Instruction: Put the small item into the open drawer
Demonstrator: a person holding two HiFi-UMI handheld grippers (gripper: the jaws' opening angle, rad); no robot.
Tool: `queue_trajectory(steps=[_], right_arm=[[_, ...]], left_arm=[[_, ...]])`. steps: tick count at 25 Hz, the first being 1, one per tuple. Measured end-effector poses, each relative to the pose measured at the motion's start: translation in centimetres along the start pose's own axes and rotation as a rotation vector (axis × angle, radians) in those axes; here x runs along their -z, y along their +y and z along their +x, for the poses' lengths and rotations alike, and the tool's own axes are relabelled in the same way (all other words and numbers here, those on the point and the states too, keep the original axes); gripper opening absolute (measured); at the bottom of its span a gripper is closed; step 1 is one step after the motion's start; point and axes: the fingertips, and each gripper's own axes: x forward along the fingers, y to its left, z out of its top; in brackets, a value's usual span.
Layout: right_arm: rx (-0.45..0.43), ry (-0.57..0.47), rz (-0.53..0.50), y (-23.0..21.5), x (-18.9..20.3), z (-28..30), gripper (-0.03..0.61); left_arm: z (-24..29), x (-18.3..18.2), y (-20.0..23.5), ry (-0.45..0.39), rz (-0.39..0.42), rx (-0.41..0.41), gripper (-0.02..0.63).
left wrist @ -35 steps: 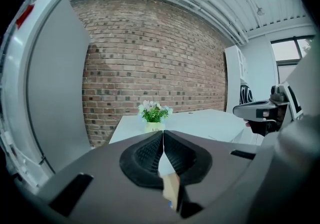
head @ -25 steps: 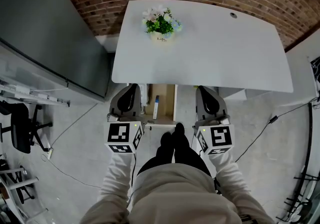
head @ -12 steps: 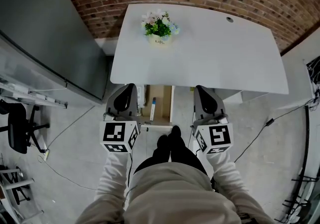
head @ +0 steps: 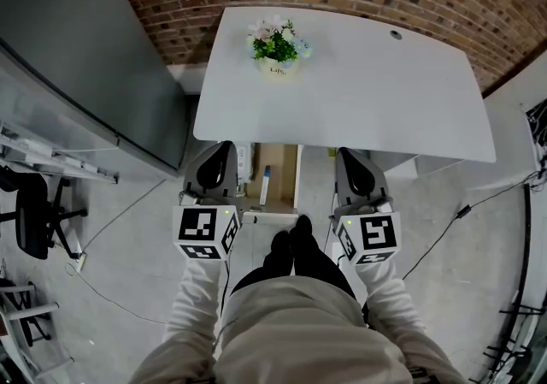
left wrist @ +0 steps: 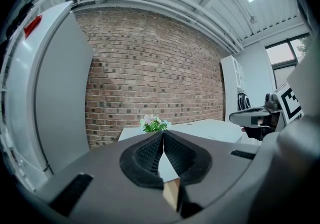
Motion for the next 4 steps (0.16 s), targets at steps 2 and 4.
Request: queue_trajectory(steps=[2,4], right_arm=[[0.000,-0.005,-0.002,0.09,-0.13,0.09,0.026],[0.000,-0.008,-0.002,0.16,-0.29,0.13,0.026]], left_arm=[[-0.06,-0.07,0.13,-0.002,0.004,-0.001,0.020],[-0.12,-0.19,0.25,-0.004,0.006,-0.002,0.020]])
